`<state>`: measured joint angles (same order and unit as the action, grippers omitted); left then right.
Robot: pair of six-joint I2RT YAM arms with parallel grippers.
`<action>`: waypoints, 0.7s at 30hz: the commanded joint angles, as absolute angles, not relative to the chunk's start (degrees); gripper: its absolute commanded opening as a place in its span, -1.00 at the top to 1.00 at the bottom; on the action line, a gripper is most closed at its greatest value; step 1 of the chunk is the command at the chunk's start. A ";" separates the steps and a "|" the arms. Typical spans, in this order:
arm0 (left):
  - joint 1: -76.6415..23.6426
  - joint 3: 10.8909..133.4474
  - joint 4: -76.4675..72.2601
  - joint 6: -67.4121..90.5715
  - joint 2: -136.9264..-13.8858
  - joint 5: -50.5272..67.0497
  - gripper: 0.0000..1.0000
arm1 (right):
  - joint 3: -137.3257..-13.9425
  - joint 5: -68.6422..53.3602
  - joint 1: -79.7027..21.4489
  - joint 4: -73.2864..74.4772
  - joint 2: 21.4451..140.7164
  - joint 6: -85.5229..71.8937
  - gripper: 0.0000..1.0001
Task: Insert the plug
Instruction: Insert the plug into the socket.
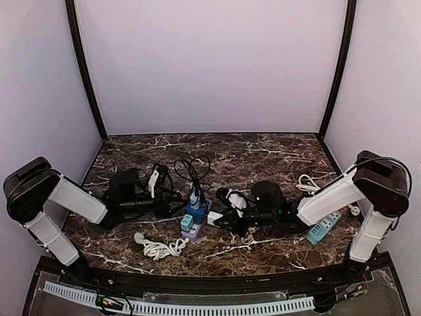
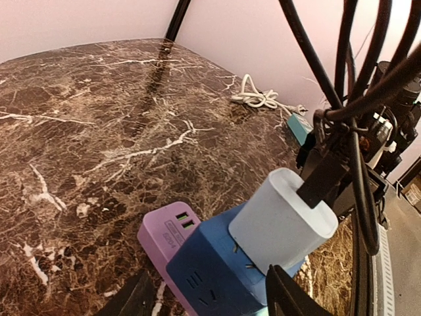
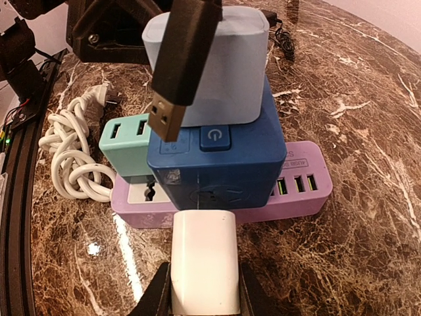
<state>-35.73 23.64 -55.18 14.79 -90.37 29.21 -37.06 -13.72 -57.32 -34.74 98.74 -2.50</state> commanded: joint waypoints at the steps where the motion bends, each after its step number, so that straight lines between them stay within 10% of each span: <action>1: -35.63 24.33 -54.11 15.51 -91.60 35.09 -0.18 | -36.61 -13.20 -57.15 -36.66 98.04 -1.94 1.00; 21: -36.52 23.16 -49.28 10.67 -94.05 30.13 0.18 | -34.80 -15.25 -57.19 -44.12 98.61 -2.60 1.00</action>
